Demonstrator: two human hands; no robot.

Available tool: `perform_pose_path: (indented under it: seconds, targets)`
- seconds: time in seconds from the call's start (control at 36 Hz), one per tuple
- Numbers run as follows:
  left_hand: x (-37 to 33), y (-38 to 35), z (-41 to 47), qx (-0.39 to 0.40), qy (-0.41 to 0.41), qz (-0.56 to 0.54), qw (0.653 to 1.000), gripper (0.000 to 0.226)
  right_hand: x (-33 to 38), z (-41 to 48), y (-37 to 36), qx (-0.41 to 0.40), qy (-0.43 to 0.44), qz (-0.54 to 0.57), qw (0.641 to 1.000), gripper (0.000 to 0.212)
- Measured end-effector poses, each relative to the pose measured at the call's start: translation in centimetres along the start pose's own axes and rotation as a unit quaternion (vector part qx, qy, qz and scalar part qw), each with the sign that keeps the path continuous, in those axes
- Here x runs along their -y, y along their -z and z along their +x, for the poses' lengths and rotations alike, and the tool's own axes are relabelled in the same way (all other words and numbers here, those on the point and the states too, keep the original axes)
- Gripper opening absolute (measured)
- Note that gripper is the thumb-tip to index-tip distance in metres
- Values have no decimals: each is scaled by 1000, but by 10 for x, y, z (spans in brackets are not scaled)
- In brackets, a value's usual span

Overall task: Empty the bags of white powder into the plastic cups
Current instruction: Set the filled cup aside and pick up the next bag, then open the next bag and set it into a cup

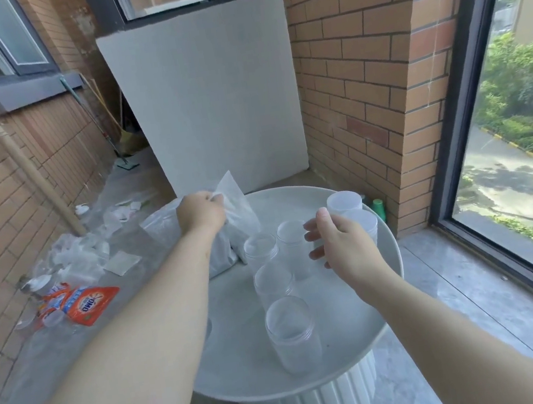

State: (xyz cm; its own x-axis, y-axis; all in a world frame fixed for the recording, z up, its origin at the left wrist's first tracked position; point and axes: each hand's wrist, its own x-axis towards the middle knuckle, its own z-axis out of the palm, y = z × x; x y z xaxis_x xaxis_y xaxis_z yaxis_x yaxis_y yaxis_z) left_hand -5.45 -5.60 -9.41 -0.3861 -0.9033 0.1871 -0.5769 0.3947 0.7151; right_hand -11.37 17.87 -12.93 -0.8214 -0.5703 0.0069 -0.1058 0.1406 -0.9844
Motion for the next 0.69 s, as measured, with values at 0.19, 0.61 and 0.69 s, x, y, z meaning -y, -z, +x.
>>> perform_pose_path:
  seconds: [0.19,0.61,0.69]
  targets:
    - [-47,31,-11,-95,-140,-44,985,27,20,-6,12,-32,41,32,998,36]
    - [-129,85,-101,80,-303,-74,947,17,61,-46,56,-275,339,-45,899,77]
    - [-121,73,-114,159,-280,-117,939,19,65,-56,61,-248,325,-55,911,82]
